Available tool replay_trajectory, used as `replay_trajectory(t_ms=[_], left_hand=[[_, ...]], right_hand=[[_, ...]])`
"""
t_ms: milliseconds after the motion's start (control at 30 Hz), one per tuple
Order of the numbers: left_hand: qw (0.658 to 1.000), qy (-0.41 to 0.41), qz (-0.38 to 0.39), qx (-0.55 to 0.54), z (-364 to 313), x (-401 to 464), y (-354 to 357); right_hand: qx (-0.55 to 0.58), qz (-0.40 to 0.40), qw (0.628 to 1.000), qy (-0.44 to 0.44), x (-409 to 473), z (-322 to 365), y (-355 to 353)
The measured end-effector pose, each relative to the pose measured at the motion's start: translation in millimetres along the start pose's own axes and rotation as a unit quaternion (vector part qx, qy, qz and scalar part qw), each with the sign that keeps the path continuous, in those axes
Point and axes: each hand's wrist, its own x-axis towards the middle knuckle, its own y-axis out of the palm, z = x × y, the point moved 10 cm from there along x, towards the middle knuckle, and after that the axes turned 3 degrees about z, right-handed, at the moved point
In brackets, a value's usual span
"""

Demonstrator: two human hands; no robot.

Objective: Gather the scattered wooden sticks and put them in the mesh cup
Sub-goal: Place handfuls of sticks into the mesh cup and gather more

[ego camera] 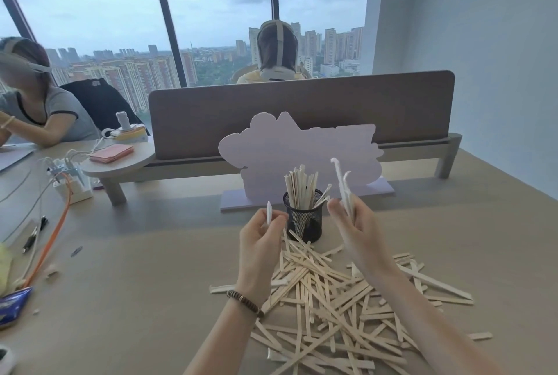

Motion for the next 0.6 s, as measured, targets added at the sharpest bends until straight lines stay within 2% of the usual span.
replay_trajectory(t_ms=[67, 200, 333, 600], left_hand=[[0.999, 0.047, 0.012, -0.003, -13.6, -3.6, 5.0], [0.995, 0.096, 0.020, -0.001, -19.3, -7.8, 9.3], [0.996, 0.080, 0.015, -0.021, -2.4, -9.9, 10.1], [0.996, 0.038, 0.030, 0.070, 39.8, -18.0, 16.3]], right_hand=[[0.028, -0.023, 0.999, 0.007, 1.5, -1.0, -4.1], [0.100, 0.004, 0.994, 0.040, 5.3, -8.6, -0.5], [0.101, 0.029, 0.993, 0.049, 6.2, -11.7, 4.1], [0.064, -0.033, 0.996, 0.060, 0.9, -46.2, -0.6]])
